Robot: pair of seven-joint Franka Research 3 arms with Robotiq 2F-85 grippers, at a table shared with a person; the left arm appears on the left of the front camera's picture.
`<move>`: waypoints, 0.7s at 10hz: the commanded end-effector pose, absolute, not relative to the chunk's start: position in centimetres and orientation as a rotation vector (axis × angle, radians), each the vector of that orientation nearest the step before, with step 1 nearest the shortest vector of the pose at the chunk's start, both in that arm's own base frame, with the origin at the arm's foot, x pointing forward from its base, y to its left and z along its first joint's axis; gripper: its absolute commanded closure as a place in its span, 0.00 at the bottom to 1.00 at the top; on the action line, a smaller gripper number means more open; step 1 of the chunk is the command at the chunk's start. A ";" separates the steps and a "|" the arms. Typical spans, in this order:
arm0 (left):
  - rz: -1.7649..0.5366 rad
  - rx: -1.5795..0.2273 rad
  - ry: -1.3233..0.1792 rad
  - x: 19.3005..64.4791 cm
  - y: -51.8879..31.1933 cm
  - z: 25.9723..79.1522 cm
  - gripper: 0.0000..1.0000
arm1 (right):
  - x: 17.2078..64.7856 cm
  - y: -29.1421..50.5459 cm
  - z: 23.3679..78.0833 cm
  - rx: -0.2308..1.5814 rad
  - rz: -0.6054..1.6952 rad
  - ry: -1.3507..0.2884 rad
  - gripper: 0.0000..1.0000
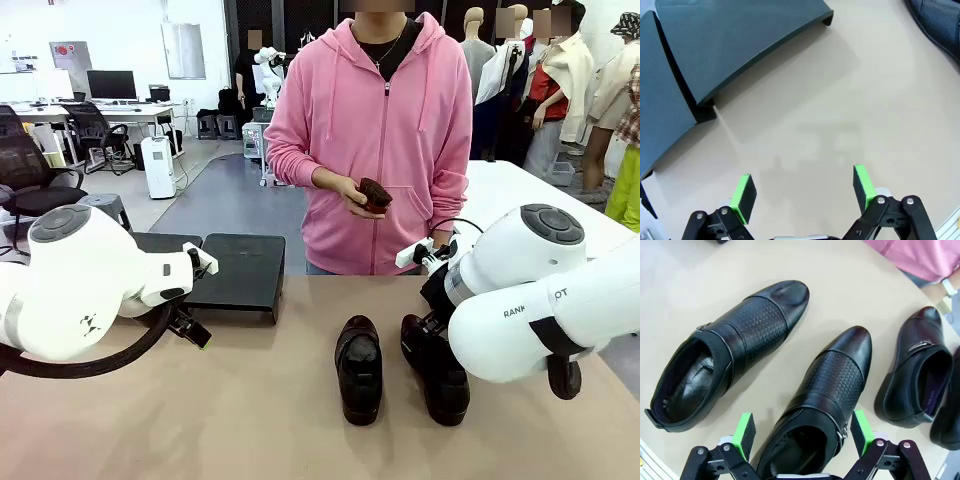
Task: Organize the shoes by placing them on the stand.
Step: Pick up one Shoe and place it in the middle of the table.
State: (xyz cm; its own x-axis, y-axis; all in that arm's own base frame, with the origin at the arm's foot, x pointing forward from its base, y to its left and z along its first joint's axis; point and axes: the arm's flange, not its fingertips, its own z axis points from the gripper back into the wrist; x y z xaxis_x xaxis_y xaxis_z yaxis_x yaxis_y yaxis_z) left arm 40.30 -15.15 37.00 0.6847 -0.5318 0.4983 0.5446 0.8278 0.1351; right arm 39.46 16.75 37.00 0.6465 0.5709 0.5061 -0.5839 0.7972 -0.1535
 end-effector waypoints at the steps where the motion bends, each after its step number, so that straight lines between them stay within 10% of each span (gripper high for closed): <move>1: -0.603 -0.025 -0.551 40.3 -15.2 37.0 0.00 | 39.5 16.7 37.1 0.024 0.657 -0.569 0.00; 7: -0.603 -0.025 -0.551 40.3 -15.2 37.0 0.00 | 39.5 16.7 37.1 0.024 0.657 -0.569 0.00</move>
